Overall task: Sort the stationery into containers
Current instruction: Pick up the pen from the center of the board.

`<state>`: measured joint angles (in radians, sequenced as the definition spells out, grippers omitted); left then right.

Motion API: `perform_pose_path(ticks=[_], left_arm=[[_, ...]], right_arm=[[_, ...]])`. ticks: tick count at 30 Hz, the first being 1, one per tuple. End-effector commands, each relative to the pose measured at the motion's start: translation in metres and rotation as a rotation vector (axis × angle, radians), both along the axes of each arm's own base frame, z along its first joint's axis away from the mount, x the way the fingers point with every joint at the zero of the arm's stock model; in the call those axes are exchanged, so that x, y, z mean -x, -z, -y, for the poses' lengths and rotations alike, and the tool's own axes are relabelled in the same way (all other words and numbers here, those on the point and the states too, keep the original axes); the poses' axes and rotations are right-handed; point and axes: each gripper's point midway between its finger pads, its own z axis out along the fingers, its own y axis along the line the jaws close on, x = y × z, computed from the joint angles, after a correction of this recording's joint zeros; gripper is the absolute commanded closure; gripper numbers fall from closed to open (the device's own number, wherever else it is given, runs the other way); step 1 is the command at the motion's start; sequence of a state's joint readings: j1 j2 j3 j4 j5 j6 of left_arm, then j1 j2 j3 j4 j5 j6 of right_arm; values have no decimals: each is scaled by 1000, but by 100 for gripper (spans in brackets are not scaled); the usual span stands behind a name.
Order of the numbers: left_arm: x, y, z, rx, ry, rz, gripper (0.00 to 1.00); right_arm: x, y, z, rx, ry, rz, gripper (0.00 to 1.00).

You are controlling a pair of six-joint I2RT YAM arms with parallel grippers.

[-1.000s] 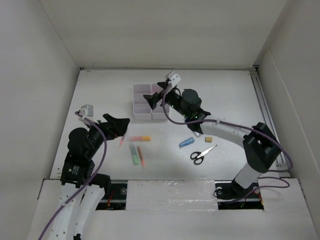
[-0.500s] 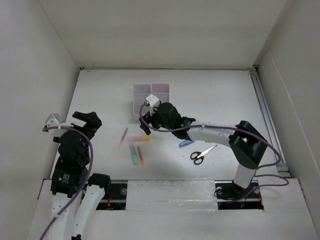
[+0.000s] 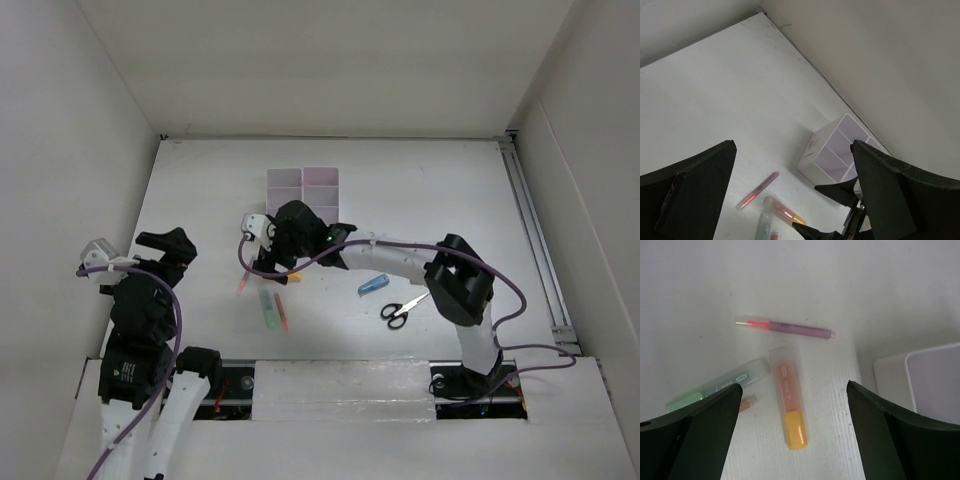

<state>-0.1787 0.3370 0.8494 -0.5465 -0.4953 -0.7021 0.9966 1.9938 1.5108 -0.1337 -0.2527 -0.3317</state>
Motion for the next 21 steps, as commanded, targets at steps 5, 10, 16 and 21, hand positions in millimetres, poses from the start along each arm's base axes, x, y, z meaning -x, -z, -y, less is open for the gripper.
perform_pose_path(ticks=[5,10,16,21], left_arm=[[15,-11,-11,37,-57,76,0],[18,-13,-11,39,-58,89,0],[17,-15,-8,38,-37,104,0],[16,-17,-6,32,-26,110,0]], right_arm=[[16,-12,-27,7,-214,-7,16],[-39,-46,5,-167,437,-60,40],[12,-35,34,-272,706,-213,43],[42,1,30,-217,731,-258,47]])
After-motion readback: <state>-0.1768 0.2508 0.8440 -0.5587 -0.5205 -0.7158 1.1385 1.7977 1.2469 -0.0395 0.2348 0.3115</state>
